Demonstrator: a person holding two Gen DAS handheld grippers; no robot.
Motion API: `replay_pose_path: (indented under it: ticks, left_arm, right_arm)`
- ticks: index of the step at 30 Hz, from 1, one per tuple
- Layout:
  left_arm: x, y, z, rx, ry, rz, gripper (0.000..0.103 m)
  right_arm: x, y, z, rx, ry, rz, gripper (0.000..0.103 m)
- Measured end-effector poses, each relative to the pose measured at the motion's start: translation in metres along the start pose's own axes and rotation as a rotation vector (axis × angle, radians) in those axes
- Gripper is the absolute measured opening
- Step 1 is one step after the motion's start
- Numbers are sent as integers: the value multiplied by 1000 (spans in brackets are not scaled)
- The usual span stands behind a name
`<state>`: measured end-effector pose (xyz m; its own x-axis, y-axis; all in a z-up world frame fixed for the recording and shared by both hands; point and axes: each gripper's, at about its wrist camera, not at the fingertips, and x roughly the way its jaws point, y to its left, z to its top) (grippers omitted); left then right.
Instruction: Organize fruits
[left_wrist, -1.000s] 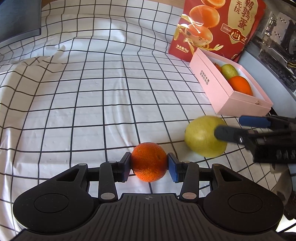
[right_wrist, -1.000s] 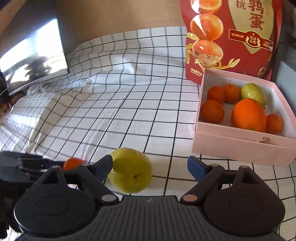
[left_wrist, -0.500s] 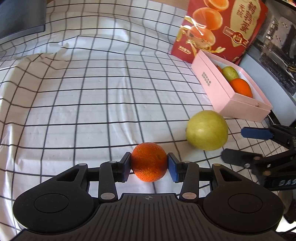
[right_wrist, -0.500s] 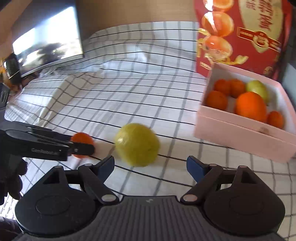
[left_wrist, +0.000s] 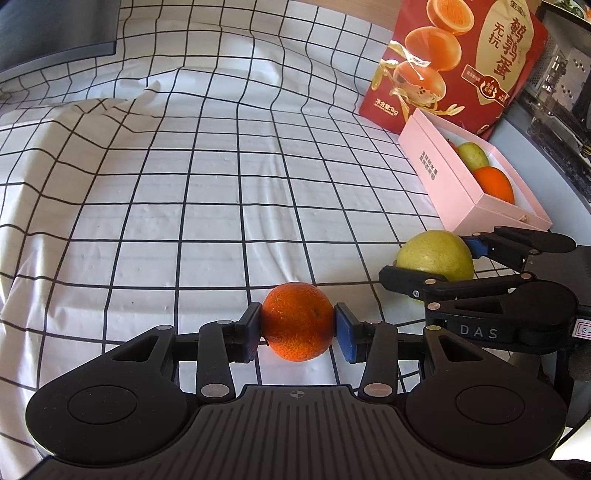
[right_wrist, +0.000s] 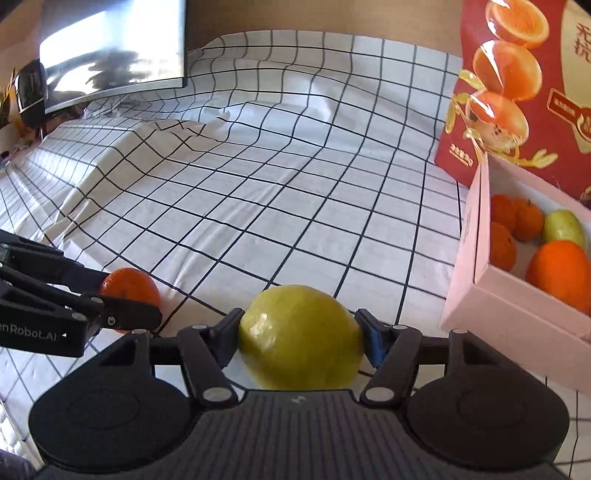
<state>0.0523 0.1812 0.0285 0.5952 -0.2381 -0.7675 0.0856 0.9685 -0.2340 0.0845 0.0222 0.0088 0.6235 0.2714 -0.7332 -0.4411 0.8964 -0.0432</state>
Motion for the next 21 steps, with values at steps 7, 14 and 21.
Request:
replay_pose_path:
  ticks: [7, 14, 21]
  left_arm:
    - [2, -6, 1, 33, 3, 22, 47]
    - [6, -12, 3, 93, -1, 39, 47]
    - [11, -18, 6, 137, -4, 37, 47]
  right_arm:
    - [4, 3, 4, -53, -23, -17, 66]
    - [-1, 4, 6, -76, -37, -8, 56]
    - [-25, -3, -4, -36, -51, 1, 51]
